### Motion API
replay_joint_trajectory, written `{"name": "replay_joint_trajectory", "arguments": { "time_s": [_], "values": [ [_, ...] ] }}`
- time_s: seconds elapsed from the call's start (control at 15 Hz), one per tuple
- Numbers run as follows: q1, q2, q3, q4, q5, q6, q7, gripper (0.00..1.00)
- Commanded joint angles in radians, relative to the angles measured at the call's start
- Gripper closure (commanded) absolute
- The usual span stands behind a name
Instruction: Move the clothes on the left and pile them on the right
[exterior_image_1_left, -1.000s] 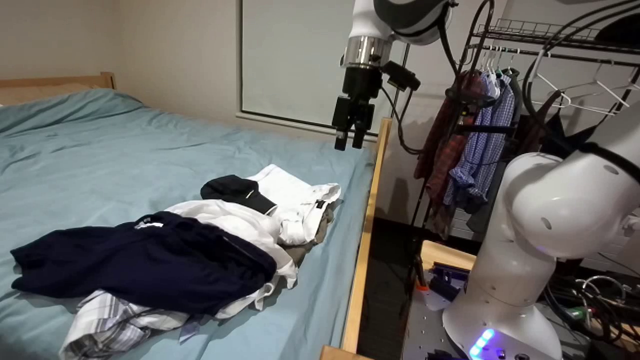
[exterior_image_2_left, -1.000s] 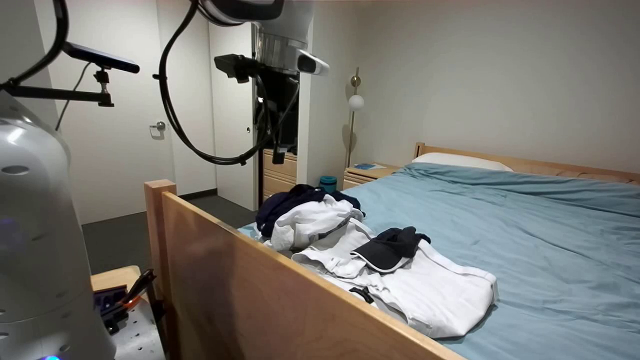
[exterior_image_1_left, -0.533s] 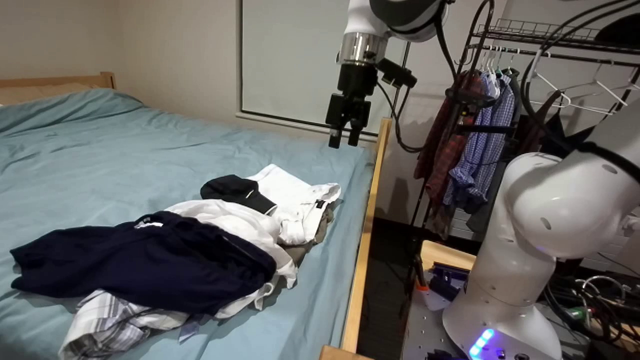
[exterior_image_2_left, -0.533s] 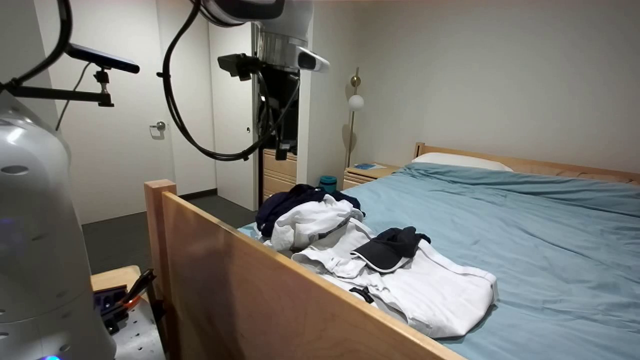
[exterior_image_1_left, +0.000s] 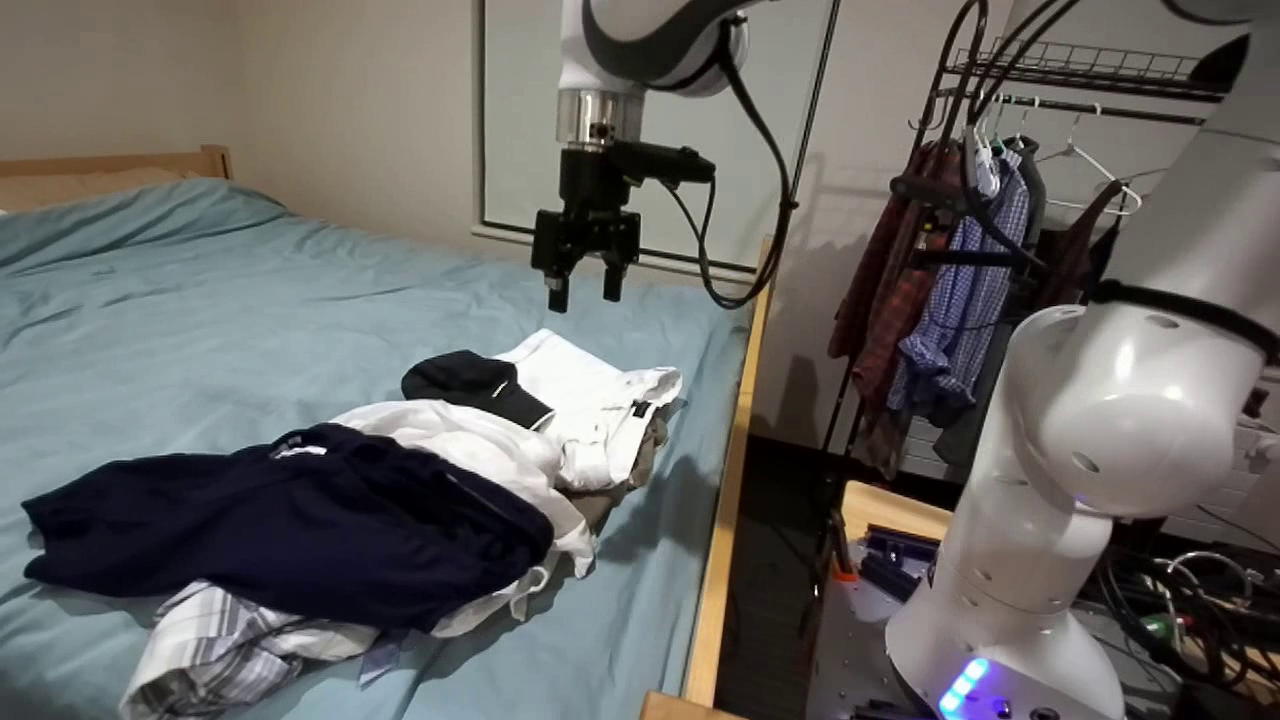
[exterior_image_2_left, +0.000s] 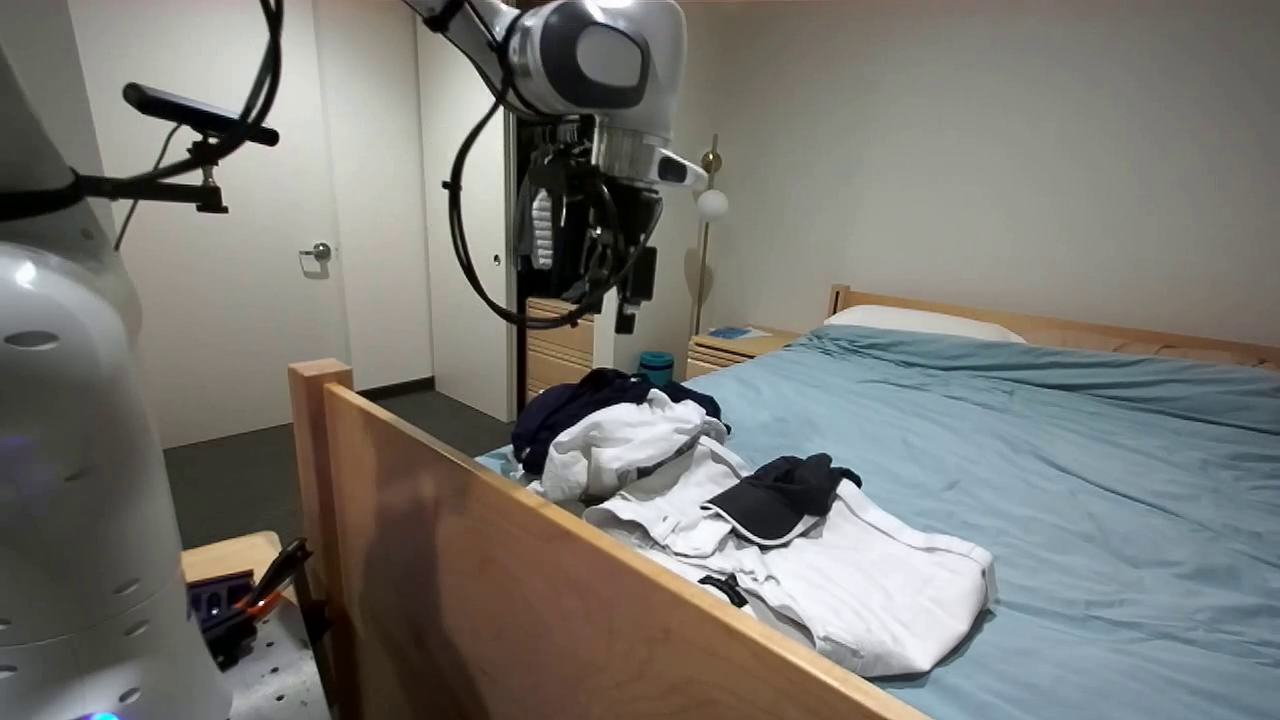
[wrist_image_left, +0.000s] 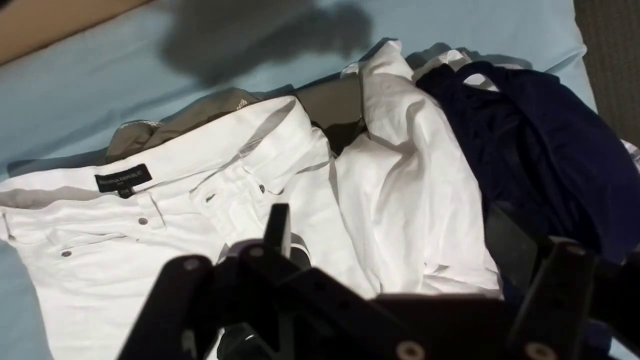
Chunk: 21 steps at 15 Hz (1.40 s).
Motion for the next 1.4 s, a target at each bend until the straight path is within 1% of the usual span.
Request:
{"name": "replay_joint_trajectory", "arguments": {
  "time_s": [0.0, 0.2, 0.27, 0.33, 0.4, 0.67, 0.8, 0.87, 1.07, 1.2, 1.33],
  "values": [
    [0.014, 0.171, 0.024, 0.101, -0.02, -0.007, 0.01, 0.0],
    [0.054, 0.254, 0.06, 0.118, -0.028, 0.043, 0.013, 0.0],
    [0.064, 0.262, 0.067, 0.116, -0.001, 0.055, -0.016, 0.0],
    [0.067, 0.259, 0.066, 0.112, 0.005, 0.069, -0.012, 0.0],
    [0.066, 0.252, 0.061, 0.101, -0.004, 0.052, 0.0, 0.0],
    [0.075, 0.264, 0.065, 0.111, -0.004, 0.06, 0.0, 0.0],
    [0.112, 0.293, 0.099, 0.151, -0.033, 0.035, 0.021, 0.0],
    [0.129, 0.306, 0.116, 0.17, -0.03, 0.013, 0.012, 0.0],
    [0.19, 0.364, 0.163, 0.235, -0.055, 0.012, 0.092, 0.0],
    [0.225, 0.412, 0.177, 0.284, -0.091, 0.021, 0.134, 0.0],
    [0.25, 0.481, 0.175, 0.349, -0.132, 0.026, 0.167, 0.0]
  ]
}}
